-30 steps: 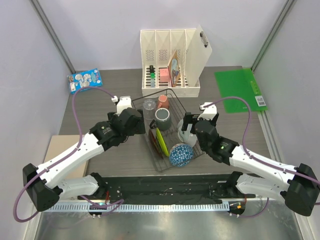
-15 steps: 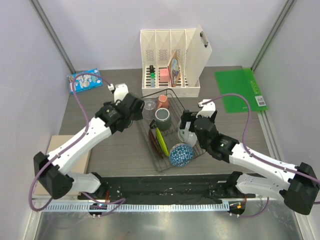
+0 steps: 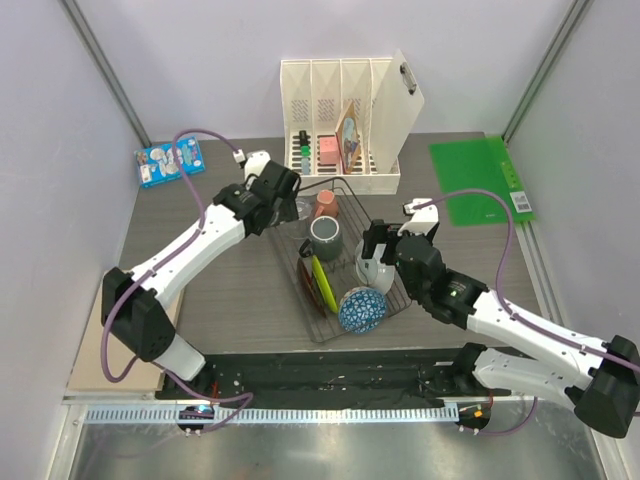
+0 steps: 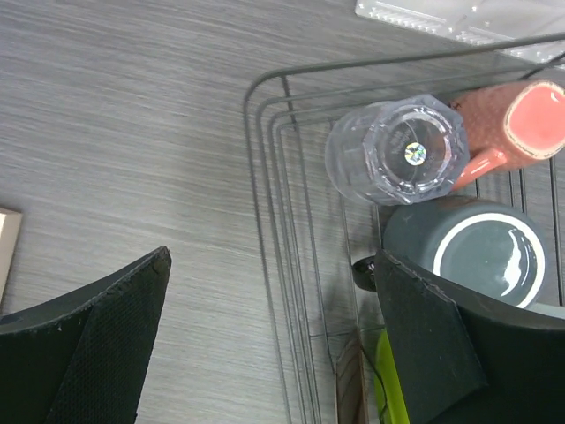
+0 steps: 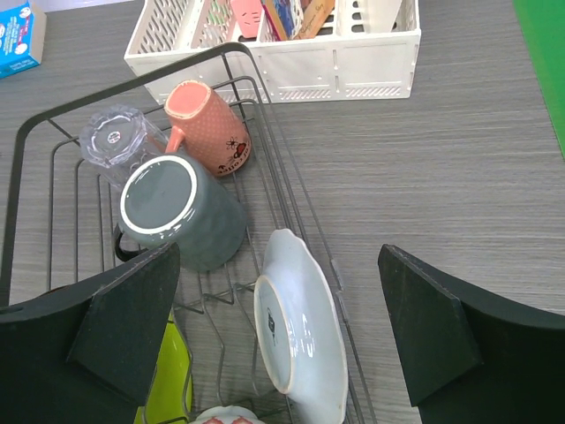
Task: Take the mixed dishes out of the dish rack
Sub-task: Pick up the cup from the dish rack.
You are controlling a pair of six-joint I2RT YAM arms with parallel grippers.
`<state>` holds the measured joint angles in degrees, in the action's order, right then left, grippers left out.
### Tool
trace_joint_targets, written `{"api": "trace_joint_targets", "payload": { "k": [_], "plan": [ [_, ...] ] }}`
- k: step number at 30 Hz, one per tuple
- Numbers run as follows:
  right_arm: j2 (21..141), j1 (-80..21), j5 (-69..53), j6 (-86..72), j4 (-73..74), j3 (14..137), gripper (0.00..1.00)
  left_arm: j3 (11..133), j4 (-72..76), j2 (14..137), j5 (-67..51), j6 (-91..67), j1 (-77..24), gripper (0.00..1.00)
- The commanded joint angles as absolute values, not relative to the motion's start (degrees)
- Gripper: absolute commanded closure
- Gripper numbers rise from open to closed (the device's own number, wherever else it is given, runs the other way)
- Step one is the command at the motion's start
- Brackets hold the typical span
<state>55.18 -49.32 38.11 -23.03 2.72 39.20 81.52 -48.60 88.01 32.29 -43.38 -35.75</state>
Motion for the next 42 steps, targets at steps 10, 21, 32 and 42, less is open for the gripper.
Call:
{"api": "trace_joint_targets", "payload": {
  "k": [10, 21, 32, 42],
  "plan": [
    [55.99, -49.31, 36.3, -22.59, 2.99, 40.69, 0.0, 93.6, -37.53, 102.56, 27.16, -33.49, -35.33, 0.0],
    [56.51, -49.39, 35.86, -22.67, 2.2, 40.17, 0.0, 95.97, -35.15, 110.91, 25.14, -36.82, -33.75, 0.0],
    [58.18, -49.39, 36.56, -22.85, 1.32, 39.64, 0.0, 98.17, -37.0, 115.84, 24.26, -36.3, -32.52, 0.1],
    [58.27, -49.39, 36.74, -23.73, 0.97, 38.85, 0.0, 95.55, -37.71, 112.68, 24.52, -33.93, -32.43, 0.59]
  ]
}}
